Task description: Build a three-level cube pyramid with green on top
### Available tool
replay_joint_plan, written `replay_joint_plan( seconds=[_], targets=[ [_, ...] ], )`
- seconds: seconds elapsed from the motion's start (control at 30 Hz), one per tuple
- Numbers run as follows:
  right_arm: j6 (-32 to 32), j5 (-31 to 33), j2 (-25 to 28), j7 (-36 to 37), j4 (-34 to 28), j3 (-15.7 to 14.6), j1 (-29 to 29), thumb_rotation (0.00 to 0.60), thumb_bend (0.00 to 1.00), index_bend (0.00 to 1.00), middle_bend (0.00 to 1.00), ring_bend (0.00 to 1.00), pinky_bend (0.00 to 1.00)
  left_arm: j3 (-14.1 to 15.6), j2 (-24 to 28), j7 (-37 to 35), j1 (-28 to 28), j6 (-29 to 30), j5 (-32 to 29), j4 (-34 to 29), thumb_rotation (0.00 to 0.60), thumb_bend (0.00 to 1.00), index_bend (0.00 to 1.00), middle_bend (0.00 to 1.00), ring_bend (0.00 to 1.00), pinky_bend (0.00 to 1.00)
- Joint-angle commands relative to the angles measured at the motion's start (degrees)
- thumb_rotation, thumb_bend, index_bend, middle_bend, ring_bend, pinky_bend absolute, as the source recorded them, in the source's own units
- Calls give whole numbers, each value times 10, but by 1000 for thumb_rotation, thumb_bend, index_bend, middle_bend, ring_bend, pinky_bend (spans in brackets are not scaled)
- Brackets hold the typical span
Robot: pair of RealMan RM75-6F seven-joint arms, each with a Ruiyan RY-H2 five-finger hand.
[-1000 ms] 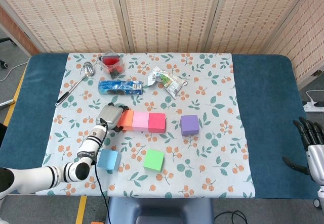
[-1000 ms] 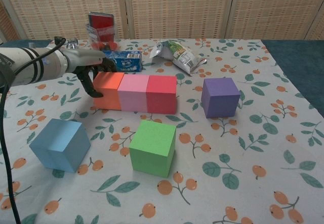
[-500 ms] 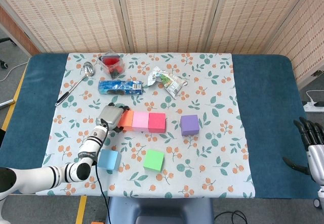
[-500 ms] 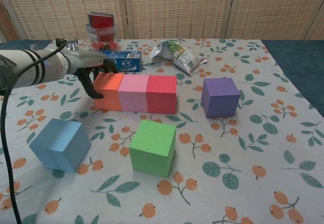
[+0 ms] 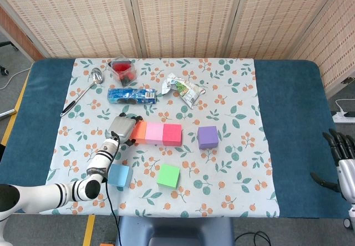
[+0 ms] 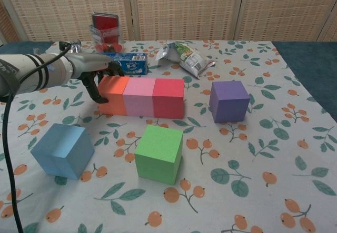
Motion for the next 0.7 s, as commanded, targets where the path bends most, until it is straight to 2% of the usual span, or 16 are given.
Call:
replay_joint_plan(
  seconds=[0.03, 0.37, 0.57, 0.7],
  targets=[
    [0, 0, 0, 0, 0, 0, 0, 600, 0, 0, 0, 0, 0, 0, -1, 0, 0, 1, 0, 0, 600, 322, 176, 373, 369, 154],
    [1, 1, 0, 2, 1, 0, -1, 600, 0, 0, 0, 0, 0, -2, -6, 0, 0, 0, -1, 1, 600, 325, 136, 341, 370, 154],
    [2, 1, 0, 3, 2, 0, -2, 600, 0, 0, 0, 0, 0, -3, -5, 1, 0, -1, -2, -2, 600, 330, 15, 261, 370, 154],
    [5, -1, -1, 5, 5, 1, -3, 600, 0, 0, 0, 0, 0, -4, -4, -3, 1, -3, 2, -4, 600, 327, 0, 226, 370, 154]
  ],
)
